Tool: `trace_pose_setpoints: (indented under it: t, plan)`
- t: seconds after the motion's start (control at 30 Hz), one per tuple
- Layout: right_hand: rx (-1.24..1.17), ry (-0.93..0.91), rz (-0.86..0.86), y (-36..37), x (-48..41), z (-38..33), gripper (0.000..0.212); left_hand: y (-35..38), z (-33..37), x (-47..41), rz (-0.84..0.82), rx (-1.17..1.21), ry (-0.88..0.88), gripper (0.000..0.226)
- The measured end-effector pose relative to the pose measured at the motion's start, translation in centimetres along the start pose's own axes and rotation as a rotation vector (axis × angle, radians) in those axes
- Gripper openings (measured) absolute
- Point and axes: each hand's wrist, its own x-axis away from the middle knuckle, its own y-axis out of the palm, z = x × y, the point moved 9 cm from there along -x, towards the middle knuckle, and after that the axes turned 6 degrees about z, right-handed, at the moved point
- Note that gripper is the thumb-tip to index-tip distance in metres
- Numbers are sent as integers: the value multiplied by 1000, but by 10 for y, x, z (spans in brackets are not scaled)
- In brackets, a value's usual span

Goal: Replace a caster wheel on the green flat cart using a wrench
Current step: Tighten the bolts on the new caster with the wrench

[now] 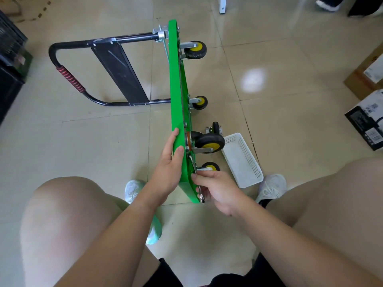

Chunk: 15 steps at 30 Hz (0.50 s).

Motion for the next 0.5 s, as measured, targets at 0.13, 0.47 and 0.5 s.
trace_pose_setpoints:
  t: [0.13,0.47,0.5]
  plan:
    - [84,51,38,-12,0,11,17,1,-1,-1,6,12,-3,47]
    - [244,-37,203,-53,-29,32,41,1,-1,0,11,-16,-19,47]
    - [264,-47,215,-55,-33,31,42,1,-2,-1,9,-23,-21,46]
